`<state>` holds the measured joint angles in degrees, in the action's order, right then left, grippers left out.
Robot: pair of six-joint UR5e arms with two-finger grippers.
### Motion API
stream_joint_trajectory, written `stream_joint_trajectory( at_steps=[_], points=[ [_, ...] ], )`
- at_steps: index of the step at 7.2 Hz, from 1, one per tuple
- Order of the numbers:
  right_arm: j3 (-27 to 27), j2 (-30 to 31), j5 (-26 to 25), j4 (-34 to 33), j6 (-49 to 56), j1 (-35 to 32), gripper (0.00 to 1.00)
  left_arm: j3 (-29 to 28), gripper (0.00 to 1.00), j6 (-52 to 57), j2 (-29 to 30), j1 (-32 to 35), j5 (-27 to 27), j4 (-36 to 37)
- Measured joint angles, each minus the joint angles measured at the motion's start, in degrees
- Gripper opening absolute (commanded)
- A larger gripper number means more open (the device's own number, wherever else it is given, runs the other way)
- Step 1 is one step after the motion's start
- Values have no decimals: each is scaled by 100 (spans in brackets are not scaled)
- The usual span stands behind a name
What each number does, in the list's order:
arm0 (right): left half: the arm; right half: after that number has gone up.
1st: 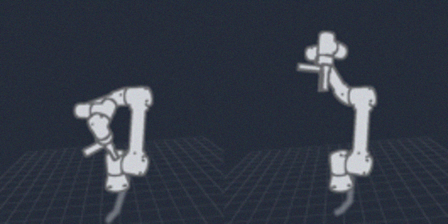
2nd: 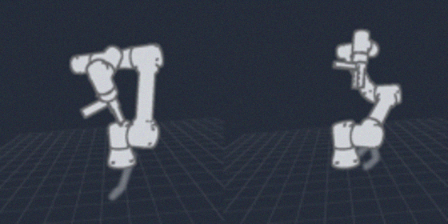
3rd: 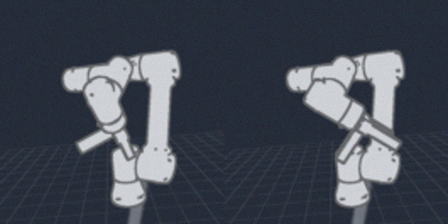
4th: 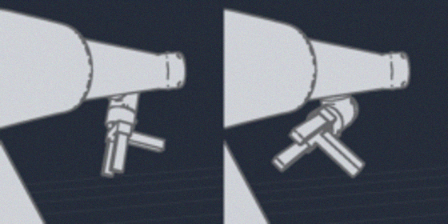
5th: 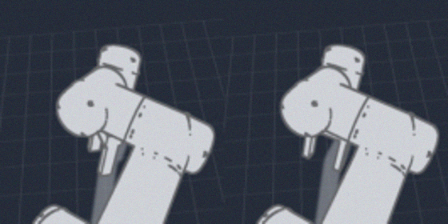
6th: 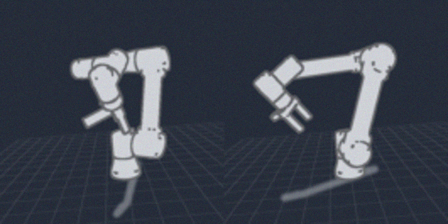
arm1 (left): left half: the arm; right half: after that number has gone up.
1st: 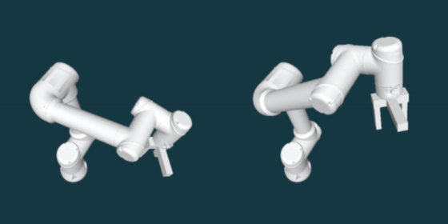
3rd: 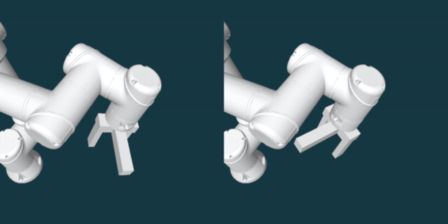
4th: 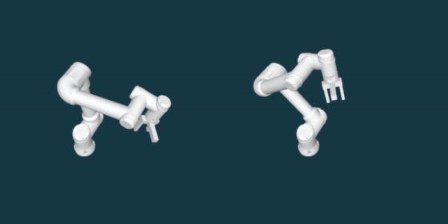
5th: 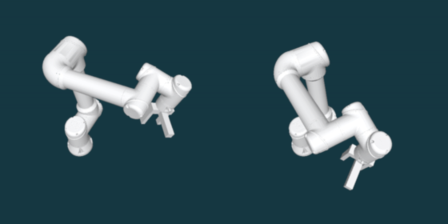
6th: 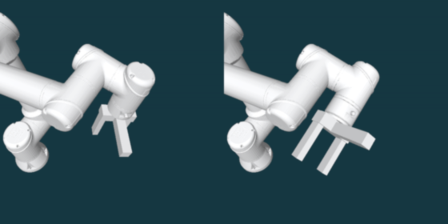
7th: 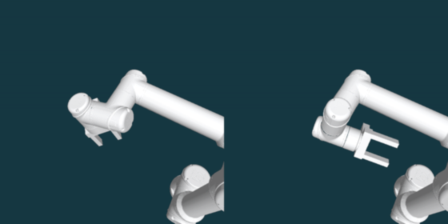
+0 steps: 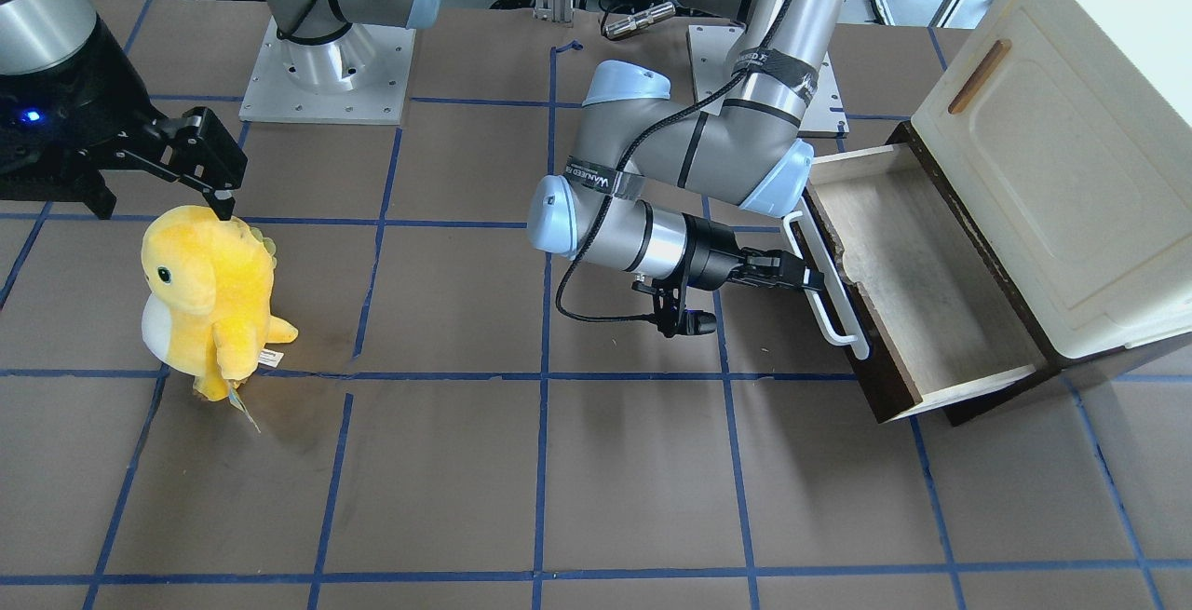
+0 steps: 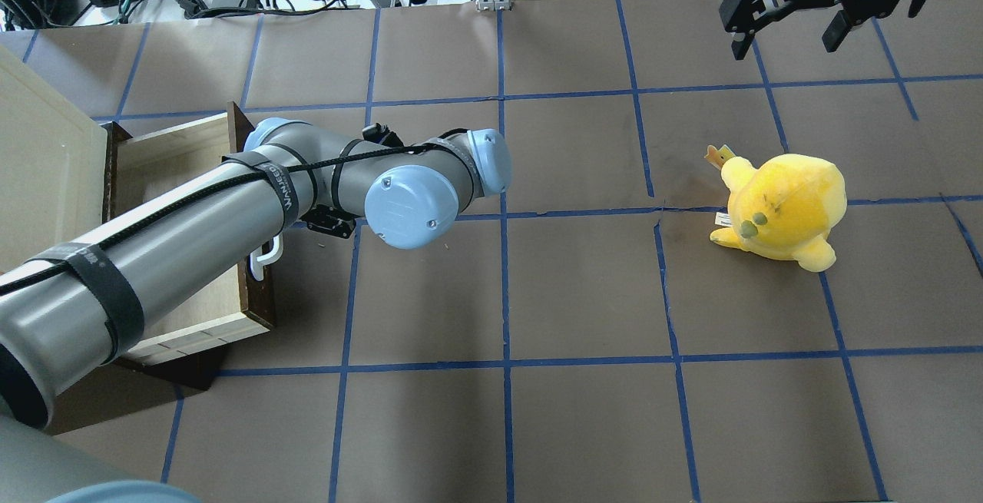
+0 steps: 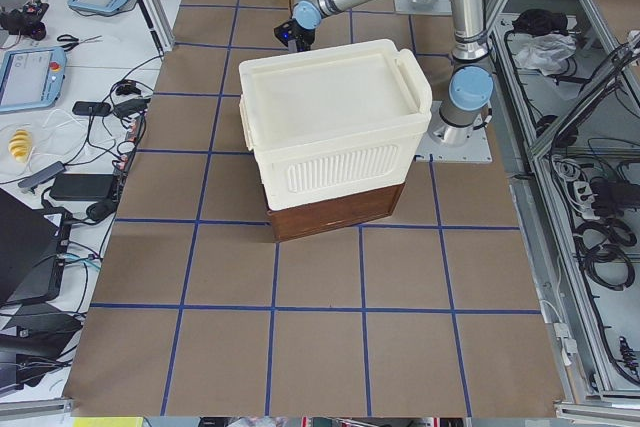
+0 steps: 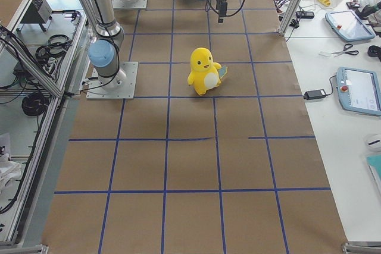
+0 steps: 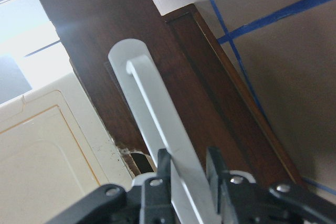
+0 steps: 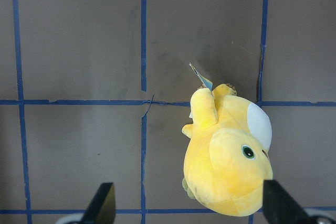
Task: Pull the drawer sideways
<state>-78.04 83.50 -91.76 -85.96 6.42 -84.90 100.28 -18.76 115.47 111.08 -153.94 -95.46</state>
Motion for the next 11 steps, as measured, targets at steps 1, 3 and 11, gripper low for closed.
stream_joint_trajectory(
  at_steps=[1,3,11],
  points=[
    [0,0,0,0,0,0,100,-4,100,19,-7,1,-24,4],
    [0,0,0,0,0,0,100,-7,100,76,-17,0,-11,17],
    [0,0,0,0,0,0,100,-615,100,1040,-507,-14,710,81]
  ],
)
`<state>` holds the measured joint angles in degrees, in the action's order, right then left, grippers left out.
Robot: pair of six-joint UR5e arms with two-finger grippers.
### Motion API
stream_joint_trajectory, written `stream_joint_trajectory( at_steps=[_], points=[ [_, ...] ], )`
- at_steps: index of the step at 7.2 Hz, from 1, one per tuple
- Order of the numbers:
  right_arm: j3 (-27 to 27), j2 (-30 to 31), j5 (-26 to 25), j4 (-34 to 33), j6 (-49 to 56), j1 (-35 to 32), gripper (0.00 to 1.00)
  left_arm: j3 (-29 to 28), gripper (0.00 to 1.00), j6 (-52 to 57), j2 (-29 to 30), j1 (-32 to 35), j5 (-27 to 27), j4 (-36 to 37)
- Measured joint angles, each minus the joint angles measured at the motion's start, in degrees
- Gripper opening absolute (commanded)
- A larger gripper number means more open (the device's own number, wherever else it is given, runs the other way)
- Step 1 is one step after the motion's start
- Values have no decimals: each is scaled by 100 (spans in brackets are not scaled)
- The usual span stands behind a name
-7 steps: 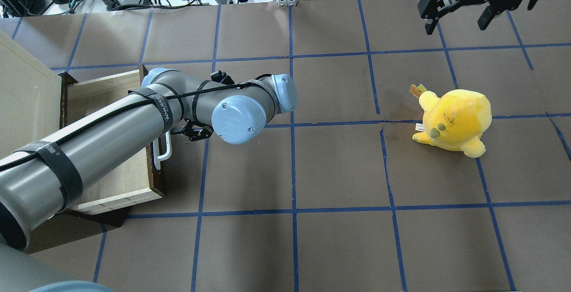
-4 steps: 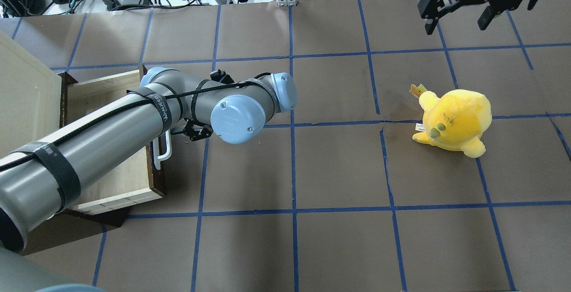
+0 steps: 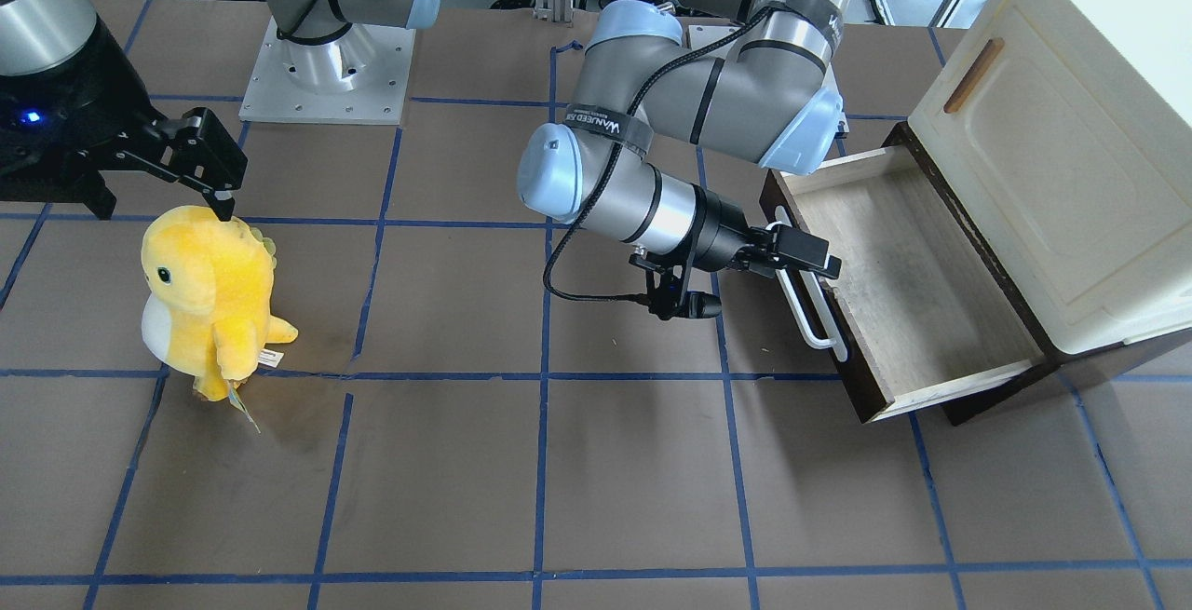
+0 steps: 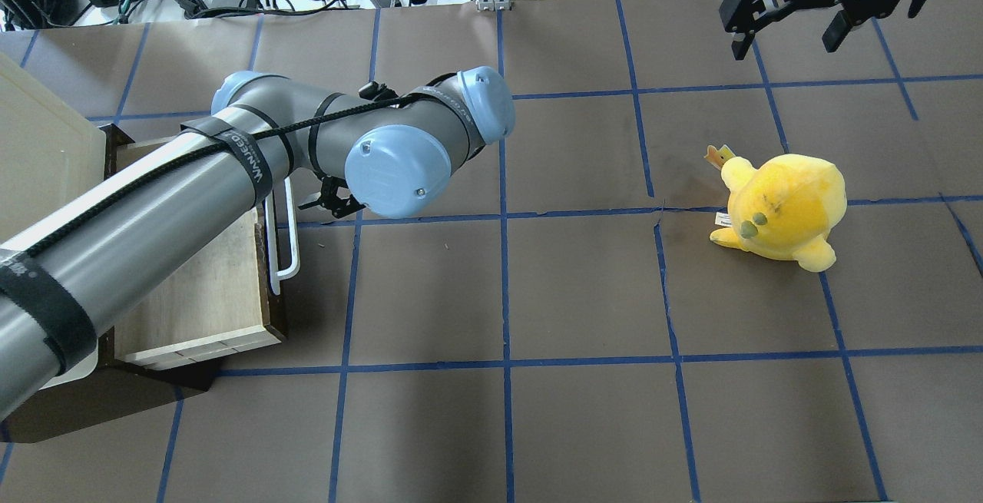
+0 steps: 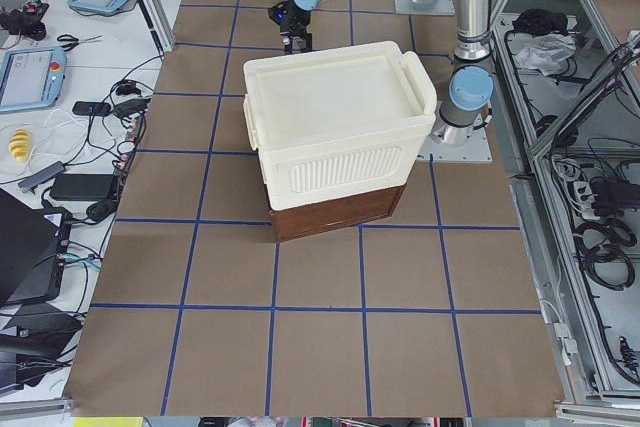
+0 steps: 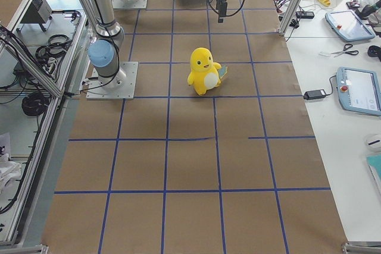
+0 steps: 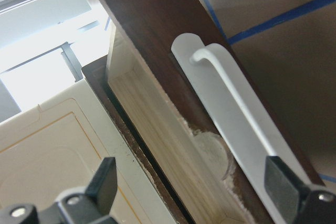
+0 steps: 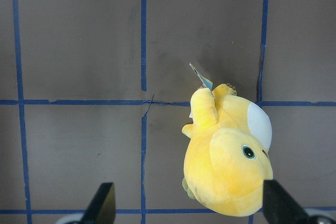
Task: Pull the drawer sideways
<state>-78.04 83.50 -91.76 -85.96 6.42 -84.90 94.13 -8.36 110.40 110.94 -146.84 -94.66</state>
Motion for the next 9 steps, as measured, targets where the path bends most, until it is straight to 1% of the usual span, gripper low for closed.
stream_joint_trajectory(
  at_steps=[1,2,5,6,8,9],
  points=[
    [0,0,0,0,0,0,100,-104,100,217,-211,-5,231,5],
    [0,0,0,0,0,0,100,-255,100,463,-474,-14,609,15],
    [0,0,0,0,0,0,100,-562,100,789,-1222,-93,1938,27],
    [0,0,0,0,0,0,100,-585,100,805,-1386,-264,2508,75],
    [0,0,0,0,0,0,100,-616,100,817,-1593,-795,3900,260],
    [0,0,0,0,0,0,100,-627,100,805,-1649,-953,4541,342]
  ],
)
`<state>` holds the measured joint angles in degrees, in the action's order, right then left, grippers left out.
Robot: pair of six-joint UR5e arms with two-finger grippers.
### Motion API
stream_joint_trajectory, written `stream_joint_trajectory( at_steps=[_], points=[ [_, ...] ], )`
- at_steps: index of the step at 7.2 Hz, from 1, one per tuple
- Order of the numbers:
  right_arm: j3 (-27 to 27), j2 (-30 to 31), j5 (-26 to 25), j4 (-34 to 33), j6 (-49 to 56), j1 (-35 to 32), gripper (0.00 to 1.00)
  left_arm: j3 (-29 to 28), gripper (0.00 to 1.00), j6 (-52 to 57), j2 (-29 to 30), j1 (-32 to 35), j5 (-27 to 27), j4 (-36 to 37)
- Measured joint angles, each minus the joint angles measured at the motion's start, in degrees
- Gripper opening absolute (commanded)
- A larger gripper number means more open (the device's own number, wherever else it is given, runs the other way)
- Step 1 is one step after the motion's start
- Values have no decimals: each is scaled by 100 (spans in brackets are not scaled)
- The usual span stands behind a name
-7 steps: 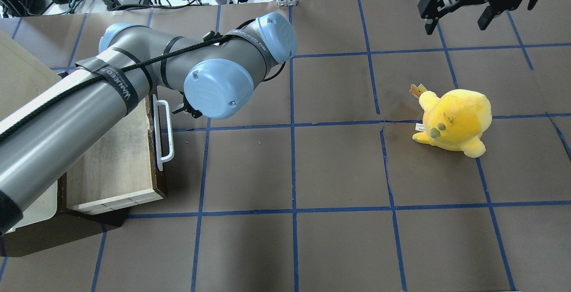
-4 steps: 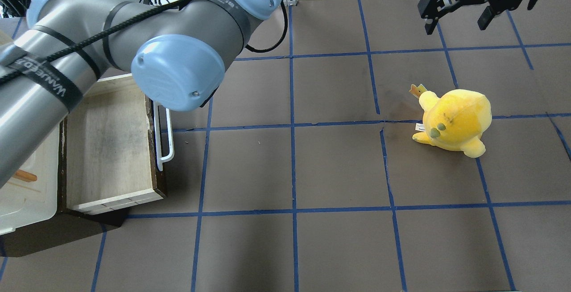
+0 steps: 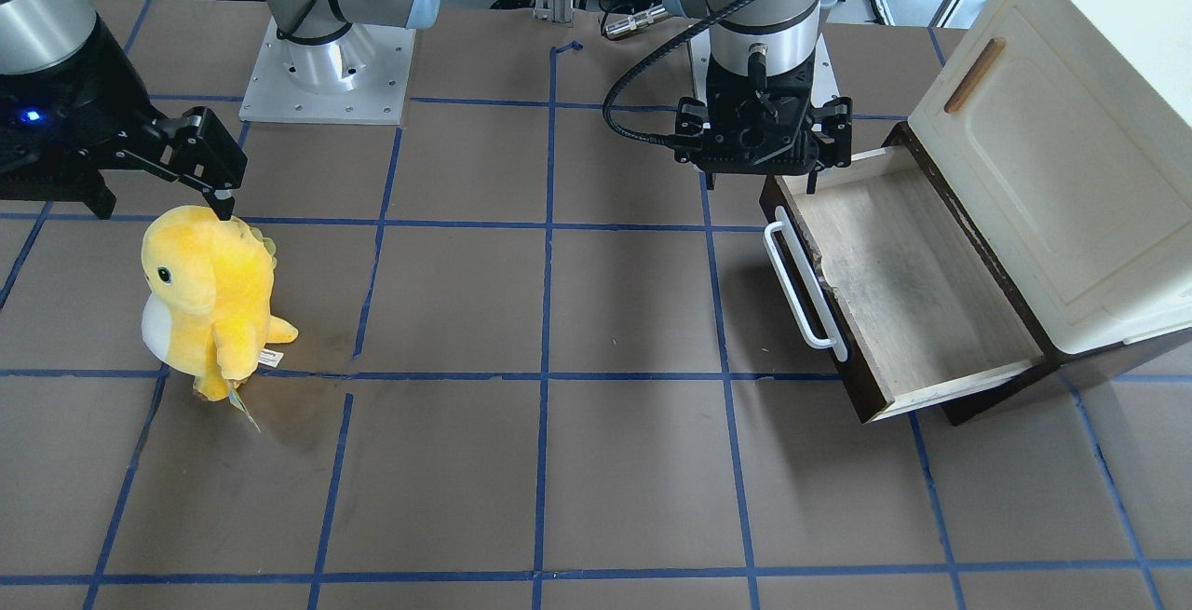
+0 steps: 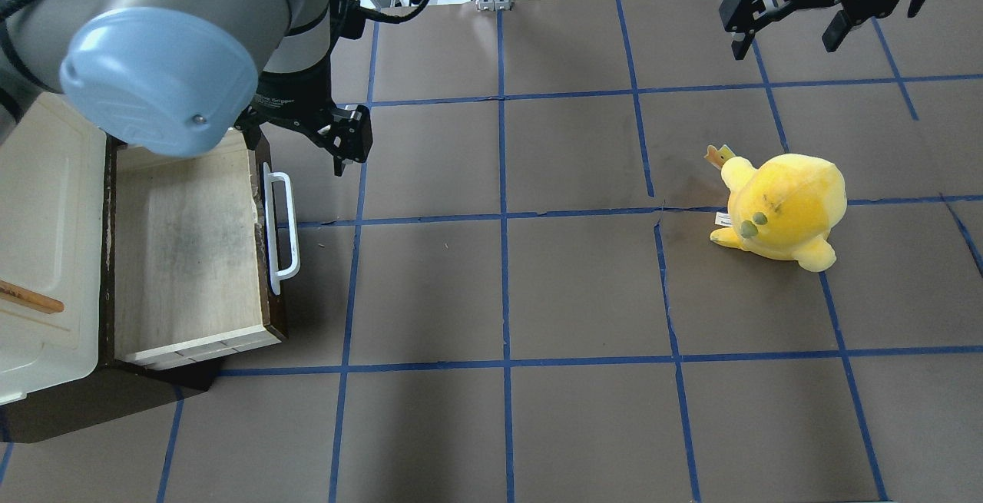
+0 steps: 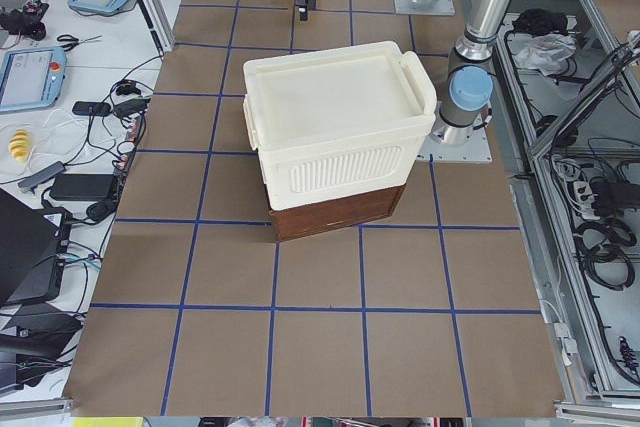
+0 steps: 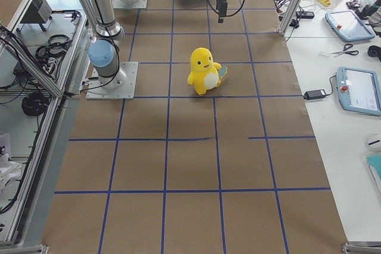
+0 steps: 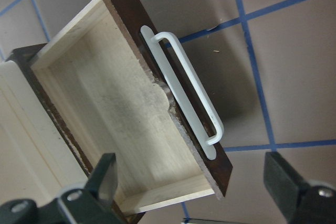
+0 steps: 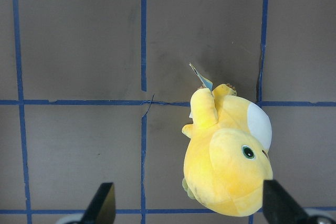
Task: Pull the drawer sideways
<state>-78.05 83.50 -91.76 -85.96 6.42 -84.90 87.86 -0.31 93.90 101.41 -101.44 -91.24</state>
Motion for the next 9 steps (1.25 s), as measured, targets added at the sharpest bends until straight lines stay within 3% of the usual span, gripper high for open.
stream_joint_trajectory(
  at_steps=[2,5,9],
  points=[
    [0,0,0,0,0,0,100,22,100,-311,-42,-89,603,463],
    [0,0,0,0,0,0,100,-17,100,-1106,-31,-172,808,726],
    [0,0,0,0,0,0,100,-13,100,-1276,-43,-210,837,707]
  ],
)
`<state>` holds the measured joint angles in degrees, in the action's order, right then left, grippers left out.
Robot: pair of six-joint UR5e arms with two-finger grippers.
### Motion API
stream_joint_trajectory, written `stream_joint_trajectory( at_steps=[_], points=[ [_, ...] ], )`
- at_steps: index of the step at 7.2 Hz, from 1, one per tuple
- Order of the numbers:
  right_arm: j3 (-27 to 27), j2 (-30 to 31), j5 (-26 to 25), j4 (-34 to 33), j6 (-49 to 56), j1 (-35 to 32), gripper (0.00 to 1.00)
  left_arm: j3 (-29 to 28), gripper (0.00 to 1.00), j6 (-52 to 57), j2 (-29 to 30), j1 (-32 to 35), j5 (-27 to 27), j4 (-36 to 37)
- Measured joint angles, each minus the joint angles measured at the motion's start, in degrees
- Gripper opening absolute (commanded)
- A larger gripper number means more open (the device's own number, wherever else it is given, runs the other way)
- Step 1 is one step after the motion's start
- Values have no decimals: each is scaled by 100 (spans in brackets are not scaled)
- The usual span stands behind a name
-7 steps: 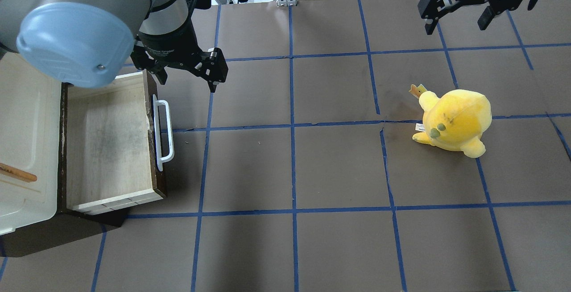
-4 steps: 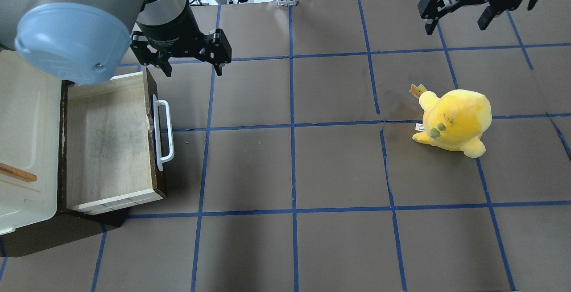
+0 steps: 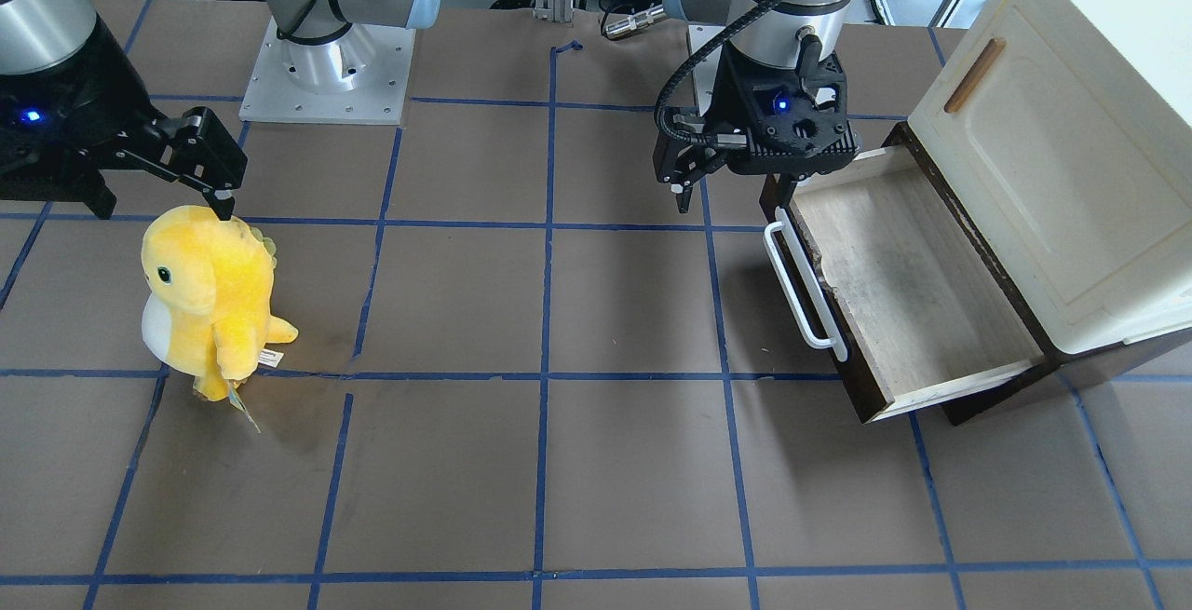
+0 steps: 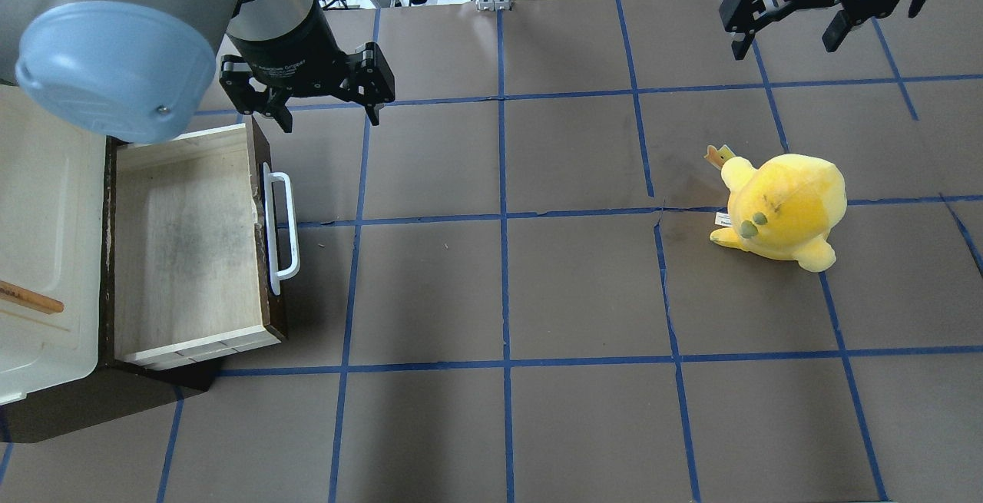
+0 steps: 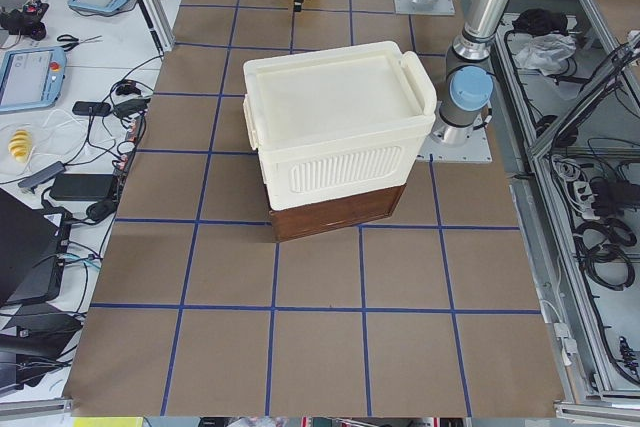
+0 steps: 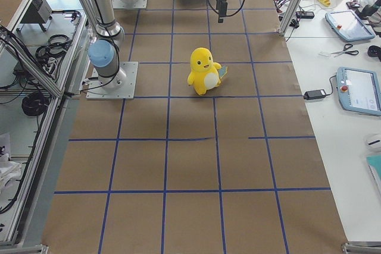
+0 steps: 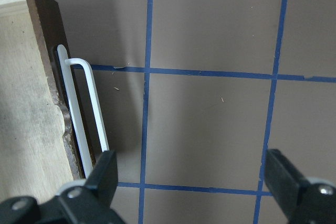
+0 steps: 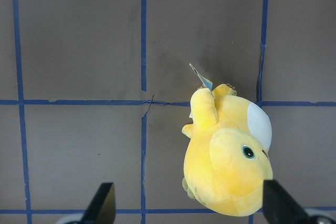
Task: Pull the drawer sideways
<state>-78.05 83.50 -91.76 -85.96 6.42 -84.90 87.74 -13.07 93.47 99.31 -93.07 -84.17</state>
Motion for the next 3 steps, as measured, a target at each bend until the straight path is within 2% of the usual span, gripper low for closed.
stream_joint_trajectory(
  at_steps=[3],
  points=[
    [0,0,2,0,0,0,100,15,100,-2,-36,8,-9,-28]
  ],
)
